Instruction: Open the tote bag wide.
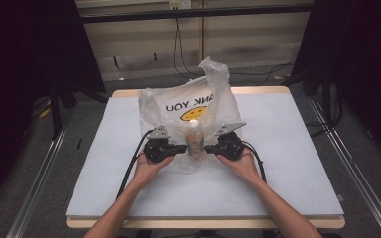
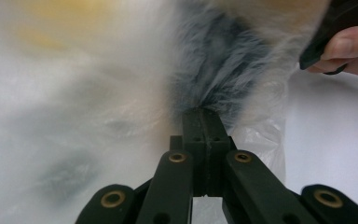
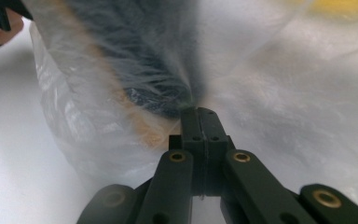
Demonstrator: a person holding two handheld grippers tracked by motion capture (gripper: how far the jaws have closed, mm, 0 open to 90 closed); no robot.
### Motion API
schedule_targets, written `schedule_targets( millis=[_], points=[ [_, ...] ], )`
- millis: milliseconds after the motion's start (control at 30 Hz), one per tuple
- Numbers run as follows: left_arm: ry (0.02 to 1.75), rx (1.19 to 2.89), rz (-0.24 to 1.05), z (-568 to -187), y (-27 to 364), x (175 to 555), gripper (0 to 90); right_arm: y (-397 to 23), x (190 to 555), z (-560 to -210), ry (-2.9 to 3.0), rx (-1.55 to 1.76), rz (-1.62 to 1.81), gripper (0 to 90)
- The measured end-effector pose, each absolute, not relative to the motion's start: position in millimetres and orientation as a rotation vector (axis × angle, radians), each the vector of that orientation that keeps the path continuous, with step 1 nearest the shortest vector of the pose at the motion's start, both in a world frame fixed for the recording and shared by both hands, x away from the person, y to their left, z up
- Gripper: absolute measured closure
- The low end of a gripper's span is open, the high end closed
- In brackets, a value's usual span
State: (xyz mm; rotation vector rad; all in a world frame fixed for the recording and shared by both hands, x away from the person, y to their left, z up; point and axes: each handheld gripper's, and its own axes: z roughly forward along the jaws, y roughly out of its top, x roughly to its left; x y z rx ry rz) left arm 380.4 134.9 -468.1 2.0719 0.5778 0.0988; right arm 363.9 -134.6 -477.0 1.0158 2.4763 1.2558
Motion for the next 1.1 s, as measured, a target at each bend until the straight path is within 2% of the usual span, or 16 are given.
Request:
schedule_targets(
  millis=[233, 400, 500, 867, 1100],
  points=[
    [0.612, 2.178, 0.084, -489.3, 142.3, 385.4, 90.0, -135.2, 366.1, -489.3, 2.52, 1.049, 1.201, 90.0],
    [0.599, 2.203, 0.099, -488.7, 139.2, 379.6, 90.0, -136.8, 364.4, -488.3, 2.504, 1.023, 1.221, 90.0],
    [0.597, 2.153, 0.088, -484.2, 138.9, 371.7, 90.0, -139.2, 362.1, -481.5, 2.481, 1.019, 1.265, 90.0],
    [0.453, 1.964, 0.123, -424.6, 155.5, 341.3, 90.0, -163.2, 334.4, -412.4, 2.29, 0.935, 1.506, 90.0],
    [0.407, 1.871, 0.164, -388.6, 159.9, 334.7, 90.0, -172.1, 331.9, -386.3, 2.209, 0.9, 1.6, 90.0]
  ],
)
